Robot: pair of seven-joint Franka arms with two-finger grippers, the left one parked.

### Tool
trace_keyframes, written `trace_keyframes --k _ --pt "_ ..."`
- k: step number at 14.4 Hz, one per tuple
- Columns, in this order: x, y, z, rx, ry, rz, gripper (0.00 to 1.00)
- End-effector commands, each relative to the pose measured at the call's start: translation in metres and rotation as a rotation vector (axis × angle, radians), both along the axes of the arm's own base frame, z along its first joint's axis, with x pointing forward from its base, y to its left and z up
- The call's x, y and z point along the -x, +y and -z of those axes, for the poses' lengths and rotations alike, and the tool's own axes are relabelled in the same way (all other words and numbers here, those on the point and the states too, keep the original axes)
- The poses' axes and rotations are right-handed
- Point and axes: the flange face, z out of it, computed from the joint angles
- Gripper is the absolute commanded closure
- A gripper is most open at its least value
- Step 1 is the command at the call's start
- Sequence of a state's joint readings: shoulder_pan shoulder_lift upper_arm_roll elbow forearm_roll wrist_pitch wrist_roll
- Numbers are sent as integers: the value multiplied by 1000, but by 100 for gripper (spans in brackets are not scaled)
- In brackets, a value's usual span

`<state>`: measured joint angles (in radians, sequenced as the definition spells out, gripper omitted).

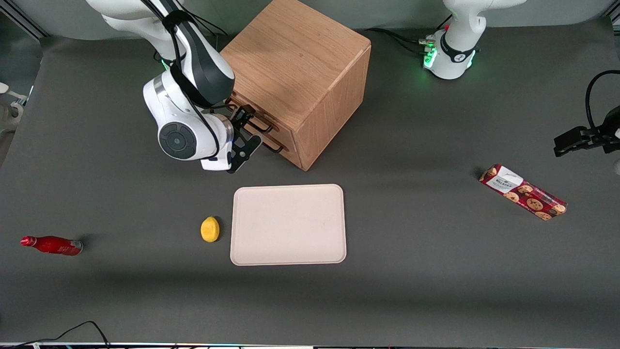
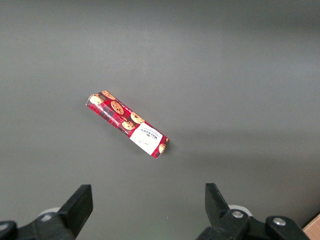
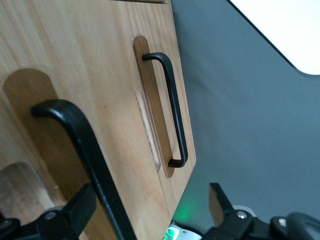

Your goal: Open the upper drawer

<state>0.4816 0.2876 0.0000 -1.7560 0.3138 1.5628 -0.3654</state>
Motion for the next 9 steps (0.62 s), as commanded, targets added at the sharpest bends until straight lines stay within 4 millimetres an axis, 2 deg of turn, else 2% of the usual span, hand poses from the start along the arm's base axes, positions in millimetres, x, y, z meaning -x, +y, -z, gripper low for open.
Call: trace_keyframes --k 1,9 --pt "3 0 8 -58 -8 -37 0" --pt "-2 -7 12 -69 -25 -63 0"
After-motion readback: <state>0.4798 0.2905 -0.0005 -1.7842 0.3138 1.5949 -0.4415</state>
